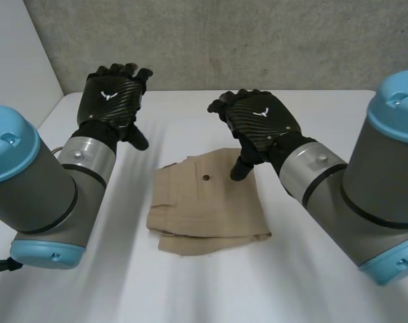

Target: Fold the shorts.

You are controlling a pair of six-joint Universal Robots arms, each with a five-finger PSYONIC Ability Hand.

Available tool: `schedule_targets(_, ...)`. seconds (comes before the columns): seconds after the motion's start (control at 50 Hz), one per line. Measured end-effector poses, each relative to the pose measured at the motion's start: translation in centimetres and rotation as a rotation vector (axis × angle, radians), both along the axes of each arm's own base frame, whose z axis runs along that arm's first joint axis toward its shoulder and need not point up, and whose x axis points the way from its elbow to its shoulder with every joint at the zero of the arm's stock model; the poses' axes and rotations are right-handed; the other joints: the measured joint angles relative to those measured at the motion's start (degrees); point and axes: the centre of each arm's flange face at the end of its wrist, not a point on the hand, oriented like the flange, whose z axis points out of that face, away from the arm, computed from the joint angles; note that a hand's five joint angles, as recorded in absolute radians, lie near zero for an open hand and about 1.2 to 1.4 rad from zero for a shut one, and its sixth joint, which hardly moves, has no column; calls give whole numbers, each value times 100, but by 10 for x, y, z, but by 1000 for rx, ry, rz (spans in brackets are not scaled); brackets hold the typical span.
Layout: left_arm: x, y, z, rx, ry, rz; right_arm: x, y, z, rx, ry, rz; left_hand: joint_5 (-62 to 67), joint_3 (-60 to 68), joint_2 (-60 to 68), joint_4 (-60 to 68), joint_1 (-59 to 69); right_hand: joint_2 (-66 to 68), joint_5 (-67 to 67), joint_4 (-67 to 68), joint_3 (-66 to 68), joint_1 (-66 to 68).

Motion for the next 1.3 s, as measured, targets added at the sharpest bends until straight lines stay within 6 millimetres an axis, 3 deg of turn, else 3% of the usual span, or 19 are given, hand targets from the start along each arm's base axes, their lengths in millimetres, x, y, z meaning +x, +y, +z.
schedule_targets(0.2, -19, 15, 0, 6, 10, -58, -12, -10, 3, 20, 0, -34, 0, 0, 0, 0, 0, 0, 0, 0, 0, 0)
schedule_targets(0.28, -27, 17, -18, 69, -26, -80, -12, -18, 1, 32, 9, -54, 0, 0, 0, 0, 0, 0, 0, 0, 0, 0)
schedule_targets(0.34, -30, 18, -31, 122, -53, -85, -8, -26, -11, 72, 38, -66, 0, 0, 0, 0, 0, 0, 0, 0, 0, 0)
schedule_targets(0.62, -25, 15, -116, 481, -155, -51, 9, -61, -107, 304, 248, -152, -1, 0, 0, 0, 0, 0, 0, 0, 0, 0)
schedule_targets(0.74, -19, 10, -137, 536, -190, -27, 8, -67, -124, 308, 298, -174, 0, 0, 0, 0, 0, 0, -60, 0, 0, -72)
schedule_targets(0.86, -13, 8, -144, 554, -217, -15, 5, -69, -125, 293, 321, -181, 0, 0, 0, 0, -100, 0, -60, 0, 0, -169)
schedule_targets(0.96, -11, 7, -131, 521, -215, -14, 4, -69, -114, 268, 315, -182, 0, 0, 0, 0, -112, 0, -60, 0, 0, -171)
schedule_targets(1.04, -11, 4, -102, 453, -176, -16, 3, -67, -91, 220, 286, -183, -1, 0, 0, 0, -112, 0, -63, 0, 0, -171)
schedule_targets(1.12, -9, 2, -65, 369, -121, -13, -1, -64, -51, 129, 216, -199, -2, 0, 0, 0, -112, 0, -63, 0, 0, -171)
schedule_targets(1.14, -9, 2, -65, 369, -121, -13, -1, -64, -51, 129, 216, -199, -2, 0, 0, 0, -112, 0, -63, 0, 0, -171)
schedule_targets(1.16, -5, 0, -44, 321, -87, -5, -4, -61, -26, 66, 167, -218, -1, 0, 0, 0, -112, 0, -63, 0, 0, -171)
schedule_targets(1.3, 20, -9, 18, 203, 0, 59, -30, -53, 43, -130, 20, -332, -2, 0, 0, 0, -112, 0, -63, 0, 0, -171)
